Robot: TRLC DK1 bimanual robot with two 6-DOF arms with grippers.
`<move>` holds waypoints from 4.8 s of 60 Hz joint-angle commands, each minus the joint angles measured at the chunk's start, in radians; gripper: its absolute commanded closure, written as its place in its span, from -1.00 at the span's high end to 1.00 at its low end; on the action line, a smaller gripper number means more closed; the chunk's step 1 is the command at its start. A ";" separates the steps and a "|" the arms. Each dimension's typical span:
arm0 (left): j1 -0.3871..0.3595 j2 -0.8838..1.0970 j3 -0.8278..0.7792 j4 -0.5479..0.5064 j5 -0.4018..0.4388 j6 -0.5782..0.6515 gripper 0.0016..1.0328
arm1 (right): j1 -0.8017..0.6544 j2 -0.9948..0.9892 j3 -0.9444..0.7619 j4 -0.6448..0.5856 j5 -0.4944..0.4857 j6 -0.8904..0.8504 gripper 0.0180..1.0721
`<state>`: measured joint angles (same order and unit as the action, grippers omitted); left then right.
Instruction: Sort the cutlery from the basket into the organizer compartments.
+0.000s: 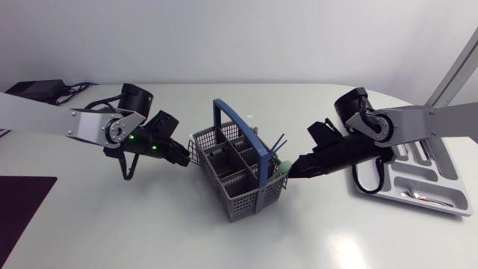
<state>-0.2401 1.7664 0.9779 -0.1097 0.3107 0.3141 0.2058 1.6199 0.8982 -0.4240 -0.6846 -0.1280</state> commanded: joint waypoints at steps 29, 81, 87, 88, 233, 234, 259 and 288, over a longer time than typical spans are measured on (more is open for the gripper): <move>-0.018 0.255 0.320 -0.008 0.054 -0.064 -0.87 | 0.184 -0.106 -0.131 0.073 0.048 0.054 -0.89; 0.070 -0.090 -0.054 -0.028 0.137 0.060 -0.84 | 0.000 -0.275 -0.124 0.016 0.039 -0.015 -0.89; 0.070 -0.085 -0.087 -0.002 0.143 0.072 -0.82 | 0.009 -0.275 -0.124 0.016 0.042 -0.012 -0.89; 0.070 -0.085 -0.090 -0.002 0.145 0.079 -0.82 | 0.010 -0.275 -0.125 0.016 0.043 -0.012 -0.89; 0.059 -0.288 -0.220 -0.059 0.237 0.168 -0.62 | 0.190 0.247 0.311 0.534 0.500 -0.042 -0.89; 0.059 -0.289 -0.222 -0.061 0.237 0.168 -0.62 | 0.195 0.233 0.292 0.533 0.508 -0.041 -0.89; 0.055 -0.340 -0.254 -0.071 0.238 0.166 -0.62 | 0.310 -0.153 -0.091 0.447 0.609 0.036 -0.88; 0.088 -0.482 -0.308 -0.173 0.260 0.223 -0.62 | 0.290 -0.621 -0.260 0.298 0.614 0.022 0.59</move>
<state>-0.1623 1.3037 0.7074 -0.2661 0.5541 0.5003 0.5201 1.0702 0.6987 -0.1066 -0.0681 -0.0978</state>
